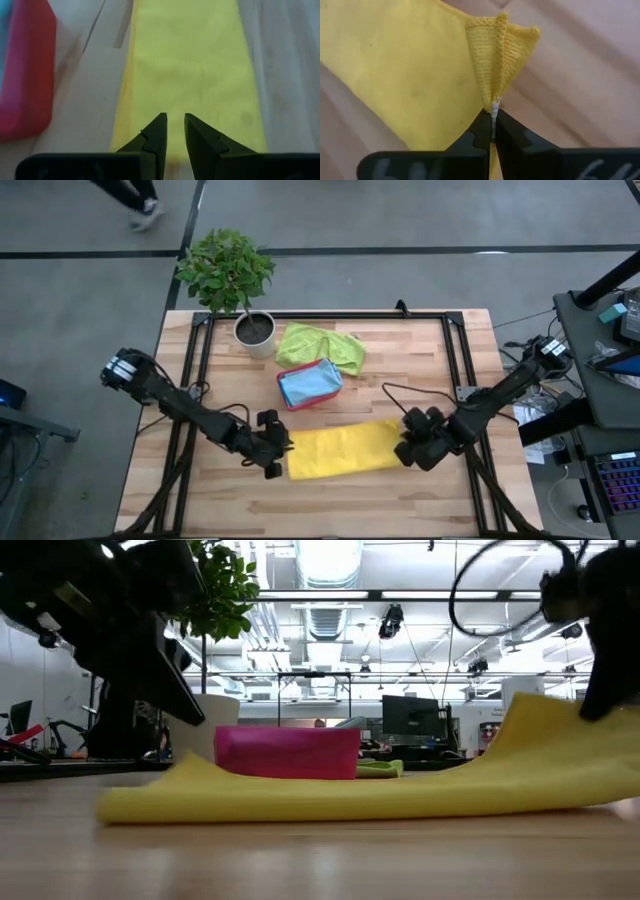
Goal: Fold microfiber towels
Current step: Fold the yellow microfiber cloth
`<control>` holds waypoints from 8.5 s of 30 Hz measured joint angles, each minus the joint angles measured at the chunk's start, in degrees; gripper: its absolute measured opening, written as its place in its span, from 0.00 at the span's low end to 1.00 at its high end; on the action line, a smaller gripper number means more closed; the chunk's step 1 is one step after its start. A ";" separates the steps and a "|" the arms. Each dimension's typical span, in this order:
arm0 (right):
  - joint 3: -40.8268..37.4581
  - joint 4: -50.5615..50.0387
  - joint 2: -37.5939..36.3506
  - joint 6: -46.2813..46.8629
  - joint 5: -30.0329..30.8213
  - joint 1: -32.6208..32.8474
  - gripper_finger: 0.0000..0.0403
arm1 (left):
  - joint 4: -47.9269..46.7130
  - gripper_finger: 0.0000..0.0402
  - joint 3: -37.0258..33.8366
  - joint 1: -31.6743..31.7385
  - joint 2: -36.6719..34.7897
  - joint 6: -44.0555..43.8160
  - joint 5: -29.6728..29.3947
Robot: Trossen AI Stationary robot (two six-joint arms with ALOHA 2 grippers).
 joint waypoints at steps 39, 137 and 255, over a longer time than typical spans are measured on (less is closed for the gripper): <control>16.10 34.49 23.31 -7.14 -7.97 -14.12 0.02 | 14.87 0.13 -1.01 -1.88 14.60 -0.34 -1.72; 15.64 23.01 26.23 -61.43 -4.33 -7.37 0.05 | 27.75 0.13 7.13 -6.99 21.92 -0.34 -3.64; 14.48 29.80 32.98 -40.69 1.40 1.01 0.07 | 11.16 0.00 13.47 -6.47 19.12 -7.31 -5.86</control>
